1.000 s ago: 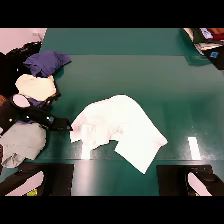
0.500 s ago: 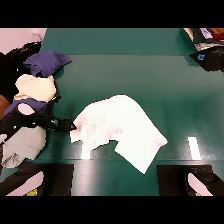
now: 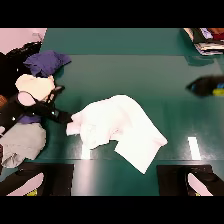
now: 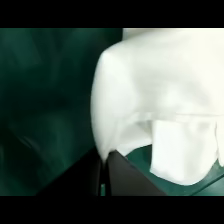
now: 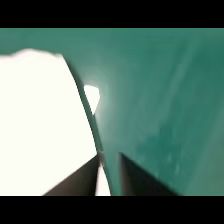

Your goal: Fold the shirts.

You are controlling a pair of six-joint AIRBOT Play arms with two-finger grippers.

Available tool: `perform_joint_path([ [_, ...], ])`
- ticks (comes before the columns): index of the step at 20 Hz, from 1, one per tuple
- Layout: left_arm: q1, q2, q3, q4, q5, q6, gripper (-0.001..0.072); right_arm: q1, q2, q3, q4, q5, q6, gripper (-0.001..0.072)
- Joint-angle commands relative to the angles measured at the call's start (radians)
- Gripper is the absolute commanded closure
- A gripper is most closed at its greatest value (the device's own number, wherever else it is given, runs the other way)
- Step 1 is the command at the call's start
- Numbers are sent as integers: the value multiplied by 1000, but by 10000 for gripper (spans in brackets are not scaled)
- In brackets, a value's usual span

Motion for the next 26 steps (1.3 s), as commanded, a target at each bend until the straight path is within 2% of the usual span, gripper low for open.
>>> perform_joint_path([
  [1, -3, 0, 149, 42, -65, -13, 687, 0, 0, -228, -104, 190, 46, 131],
  [5, -3, 0, 183, 42, -66, -13, 687, 0, 0, -505, -66, 114, 127, 138],
  [9, -3, 0, 183, 42, -65, -13, 687, 0, 0, -625, -6, 34, 164, 147],
  [10, -3, 0, 183, 42, -65, -13, 687, 0, -1, -642, -4, 24, 167, 185],
  [12, -3, 0, 183, 42, -65, -13, 687, 0, -1, -667, 28, -3, 167, 190],
  [16, -3, 0, 183, 42, -68, -12, 687, 1, -1, -704, 100, -95, 166, 297],
  [17, -3, 0, 183, 42, -73, -11, 687, 1, 0, -703, 98, -105, 166, 398],
  [20, -3, 0, 183, 42, -116, -9, 687, 3, 0, -703, 101, -122, 163, 584],
  [21, -3, 0, 182, 42, -134, -9, 687, 4, 0, -703, 100, -125, 161, 670],
  [23, -3, 0, 183, 42, -153, -10, 687, 4, 0, -692, 98, -131, 148, 696],
  [26, -3, 1, 220, 93, -156, -36, 688, 0, 25, -586, 87, -149, 146, 696],
])
